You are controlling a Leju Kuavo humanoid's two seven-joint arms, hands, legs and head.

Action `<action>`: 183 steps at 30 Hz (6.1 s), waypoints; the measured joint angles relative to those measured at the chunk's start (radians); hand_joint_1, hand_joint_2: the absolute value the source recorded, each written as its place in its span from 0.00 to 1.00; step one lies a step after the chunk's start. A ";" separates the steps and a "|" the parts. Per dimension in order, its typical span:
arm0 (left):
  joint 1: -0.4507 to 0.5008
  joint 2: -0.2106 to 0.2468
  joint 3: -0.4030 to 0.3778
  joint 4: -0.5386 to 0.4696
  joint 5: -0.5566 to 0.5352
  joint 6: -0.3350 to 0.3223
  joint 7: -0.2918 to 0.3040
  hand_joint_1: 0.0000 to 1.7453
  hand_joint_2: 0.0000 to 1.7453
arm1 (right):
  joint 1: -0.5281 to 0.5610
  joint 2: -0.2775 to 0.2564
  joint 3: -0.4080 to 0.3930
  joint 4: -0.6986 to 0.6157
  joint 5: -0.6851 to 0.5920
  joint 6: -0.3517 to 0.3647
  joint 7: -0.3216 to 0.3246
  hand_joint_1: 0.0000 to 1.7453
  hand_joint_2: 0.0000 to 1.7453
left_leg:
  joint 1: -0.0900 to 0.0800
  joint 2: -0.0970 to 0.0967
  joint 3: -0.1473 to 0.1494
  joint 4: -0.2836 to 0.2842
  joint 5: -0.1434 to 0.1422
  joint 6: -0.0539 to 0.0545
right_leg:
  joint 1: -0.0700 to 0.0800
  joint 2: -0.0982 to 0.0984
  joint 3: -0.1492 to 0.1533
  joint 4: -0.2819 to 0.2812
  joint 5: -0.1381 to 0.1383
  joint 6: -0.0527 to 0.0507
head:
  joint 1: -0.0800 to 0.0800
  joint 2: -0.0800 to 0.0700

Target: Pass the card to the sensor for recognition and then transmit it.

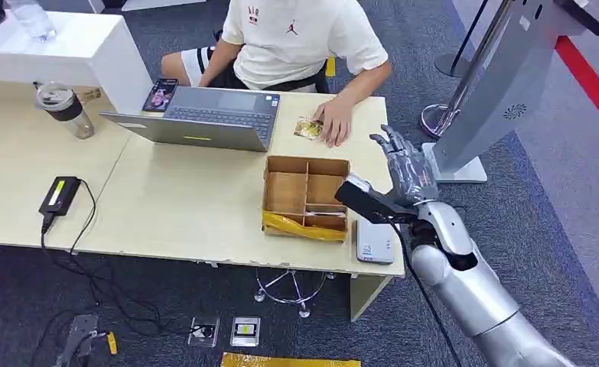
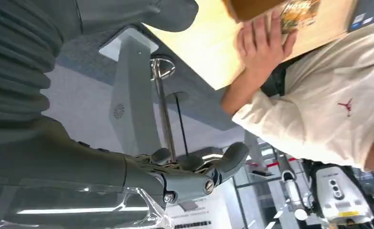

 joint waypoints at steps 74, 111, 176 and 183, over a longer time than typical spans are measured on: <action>-0.002 -0.004 -0.011 0.000 0.031 -0.007 -0.006 0.00 1.00 | 0.093 0.084 0.127 0.059 -0.034 -0.001 0.045 0.28 1.00 | 0.000 -0.001 -0.001 0.000 0.000 0.000 | 0.000 -0.001 -0.001 0.000 -0.001 0.000 | 0.000 0.000; -0.012 -0.018 -0.038 0.000 0.028 -0.009 -0.003 0.00 1.00 | 0.061 0.079 0.125 0.143 -0.037 -0.011 0.005 0.36 1.00 | 0.000 -0.001 -0.001 0.000 0.000 0.000 | 0.000 -0.001 0.000 0.000 -0.001 0.000 | 0.000 0.000; -0.016 -0.023 -0.057 0.000 0.053 0.000 0.007 0.00 1.00 | -0.048 0.189 0.117 0.450 -0.053 -0.099 -0.050 0.41 1.00 | 0.000 -0.001 -0.001 0.000 0.000 0.000 | 0.000 -0.001 -0.001 0.000 -0.001 0.000 | 0.000 0.000; -0.016 -0.023 -0.057 0.000 0.053 0.000 0.008 0.00 1.00 | -0.048 0.185 0.106 0.458 -0.053 -0.099 -0.050 0.87 1.00 | 0.000 -0.001 -0.001 0.000 0.000 0.000 | 0.000 0.000 -0.001 0.000 -0.001 0.000 | 0.000 0.000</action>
